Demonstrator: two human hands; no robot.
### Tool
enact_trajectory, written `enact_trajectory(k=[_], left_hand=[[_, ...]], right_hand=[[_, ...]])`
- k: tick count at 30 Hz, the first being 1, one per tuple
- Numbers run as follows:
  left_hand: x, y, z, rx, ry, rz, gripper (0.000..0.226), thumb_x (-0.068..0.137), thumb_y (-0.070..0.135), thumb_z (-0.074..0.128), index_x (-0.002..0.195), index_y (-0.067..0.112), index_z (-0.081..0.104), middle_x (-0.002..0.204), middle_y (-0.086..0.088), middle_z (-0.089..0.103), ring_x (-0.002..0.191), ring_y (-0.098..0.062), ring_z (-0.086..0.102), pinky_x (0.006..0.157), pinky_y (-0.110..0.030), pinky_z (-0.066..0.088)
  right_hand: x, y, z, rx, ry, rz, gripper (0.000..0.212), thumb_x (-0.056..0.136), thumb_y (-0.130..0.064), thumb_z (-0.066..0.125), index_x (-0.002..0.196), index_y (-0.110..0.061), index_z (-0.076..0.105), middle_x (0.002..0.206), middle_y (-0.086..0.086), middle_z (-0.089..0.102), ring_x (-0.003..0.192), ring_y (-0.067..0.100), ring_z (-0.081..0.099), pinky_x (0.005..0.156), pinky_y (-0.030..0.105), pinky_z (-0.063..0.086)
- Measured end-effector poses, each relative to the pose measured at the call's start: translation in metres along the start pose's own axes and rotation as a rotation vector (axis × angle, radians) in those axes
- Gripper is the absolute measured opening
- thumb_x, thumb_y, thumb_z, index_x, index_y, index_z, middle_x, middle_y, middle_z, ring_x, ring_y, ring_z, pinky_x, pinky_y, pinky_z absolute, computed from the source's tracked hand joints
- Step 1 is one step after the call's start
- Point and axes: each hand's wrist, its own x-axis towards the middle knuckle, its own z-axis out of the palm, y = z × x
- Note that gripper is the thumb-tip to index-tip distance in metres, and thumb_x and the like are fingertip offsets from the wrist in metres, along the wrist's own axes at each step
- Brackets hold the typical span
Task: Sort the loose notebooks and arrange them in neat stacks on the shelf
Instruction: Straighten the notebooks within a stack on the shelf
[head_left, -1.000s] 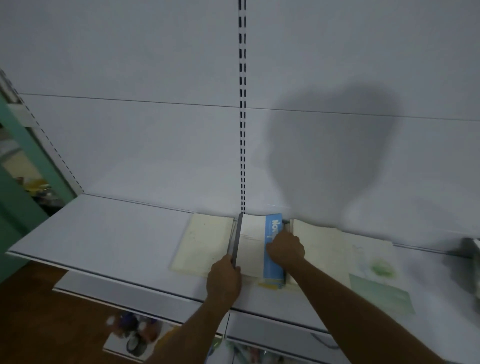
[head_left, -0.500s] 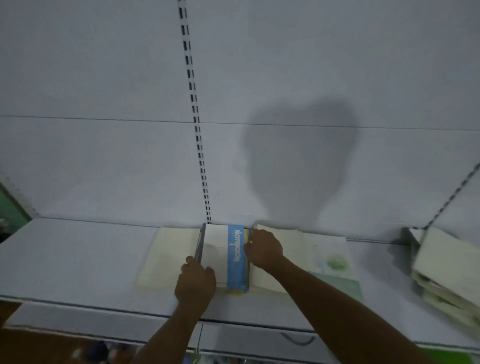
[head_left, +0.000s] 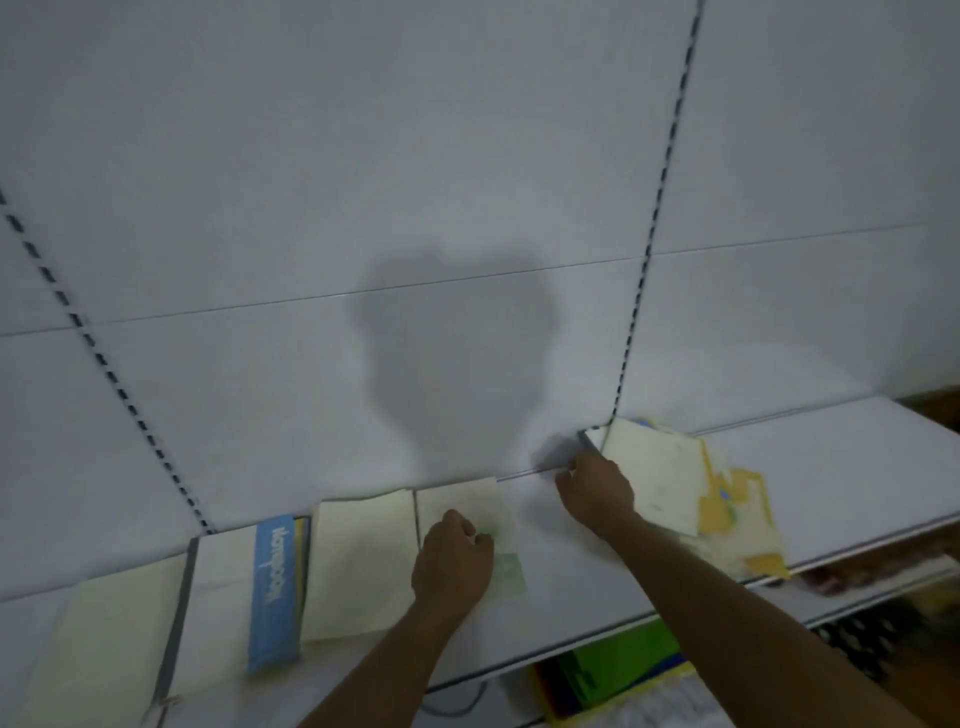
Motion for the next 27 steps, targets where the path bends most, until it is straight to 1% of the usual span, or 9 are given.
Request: enact_trajectory(k=[3, 6, 10, 12, 16, 20, 22, 24, 27], left_hand=[[-0.003, 0.03, 0.034, -0.005, -0.082, 0.028, 0.025, 0.089, 0.033, 0.053, 0.11, 0.017, 0.055, 0.108, -0.003, 0.064, 0.098, -0.022, 0.061, 0.083, -0.03, 0.049], [-0.004, 0.058, 0.064, -0.019, -0.14, 0.064, 0.03, 0.09, 0.032, 0.053, 0.117, 0.017, 0.054, 0.112, -0.004, 0.064, 0.102, -0.021, 0.061, 0.085, -0.029, 0.049], [0.002, 0.09, 0.096, -0.066, -0.225, 0.108, 0.04, 0.092, 0.029, 0.051, 0.129, 0.015, 0.051, 0.123, -0.006, 0.061, 0.11, -0.021, 0.059, 0.092, -0.028, 0.047], [0.007, 0.102, 0.107, -0.098, -0.242, 0.112, 0.042, 0.093, 0.028, 0.051, 0.131, 0.012, 0.05, 0.127, -0.007, 0.059, 0.113, -0.022, 0.057, 0.093, -0.027, 0.044], [0.017, 0.119, 0.125, -0.096, -0.255, 0.092, 0.047, 0.095, 0.031, 0.05, 0.135, 0.007, 0.048, 0.131, -0.012, 0.057, 0.119, -0.026, 0.054, 0.101, -0.032, 0.043], [0.028, 0.124, 0.136, -0.033, -0.192, 0.033, 0.044, 0.094, 0.035, 0.05, 0.124, 0.001, 0.051, 0.123, -0.016, 0.059, 0.112, -0.03, 0.057, 0.095, -0.035, 0.047], [0.032, 0.125, 0.139, -0.033, -0.195, 0.027, 0.045, 0.093, 0.034, 0.052, 0.124, 0.001, 0.051, 0.123, -0.017, 0.058, 0.112, -0.03, 0.057, 0.094, -0.034, 0.047], [0.036, 0.124, 0.14, -0.052, -0.171, 0.049, 0.039, 0.092, 0.03, 0.056, 0.119, 0.002, 0.055, 0.119, -0.016, 0.061, 0.109, -0.03, 0.058, 0.091, -0.034, 0.047], [0.035, 0.122, 0.138, -0.078, -0.113, 0.079, 0.029, 0.089, 0.026, 0.061, 0.108, 0.005, 0.057, 0.109, -0.013, 0.064, 0.099, -0.028, 0.06, 0.086, -0.035, 0.049]], right_hand=[[0.007, 0.058, -0.023, -0.028, 0.028, 0.114, 0.029, 0.091, -0.028, 0.047, 0.113, -0.011, 0.057, 0.117, 0.009, 0.059, 0.113, 0.029, 0.052, 0.09, 0.034, 0.042], [0.011, 0.103, -0.04, -0.019, 0.052, 0.187, 0.03, 0.09, -0.026, 0.049, 0.114, -0.009, 0.057, 0.117, 0.011, 0.058, 0.111, 0.03, 0.053, 0.086, 0.034, 0.043], [0.019, 0.142, -0.05, -0.046, 0.008, 0.234, 0.041, 0.093, -0.039, 0.046, 0.122, -0.011, 0.053, 0.123, 0.01, 0.054, 0.117, 0.029, 0.05, 0.091, 0.036, 0.044], [0.023, 0.153, -0.051, -0.091, -0.034, 0.234, 0.049, 0.093, -0.047, 0.043, 0.123, -0.009, 0.052, 0.125, 0.012, 0.052, 0.119, 0.03, 0.049, 0.093, 0.038, 0.044], [0.029, 0.159, -0.044, -0.14, -0.071, 0.225, 0.061, 0.09, -0.057, 0.046, 0.122, -0.005, 0.052, 0.131, 0.016, 0.046, 0.121, 0.031, 0.045, 0.094, 0.04, 0.044], [0.031, 0.157, -0.039, -0.098, -0.063, 0.235, 0.06, 0.086, -0.055, 0.055, 0.12, -0.005, 0.051, 0.129, 0.014, 0.045, 0.12, 0.03, 0.045, 0.092, 0.041, 0.045], [0.031, 0.157, -0.039, -0.068, -0.058, 0.253, 0.06, 0.085, -0.053, 0.059, 0.12, -0.005, 0.05, 0.128, 0.013, 0.045, 0.12, 0.03, 0.045, 0.091, 0.04, 0.045], [0.032, 0.156, -0.04, -0.05, -0.066, 0.272, 0.059, 0.084, -0.051, 0.061, 0.12, -0.005, 0.05, 0.128, 0.013, 0.046, 0.12, 0.03, 0.045, 0.091, 0.04, 0.045], [0.032, 0.155, -0.041, -0.026, -0.097, 0.289, 0.058, 0.084, -0.048, 0.063, 0.12, -0.005, 0.05, 0.127, 0.013, 0.046, 0.12, 0.03, 0.045, 0.09, 0.04, 0.045]])
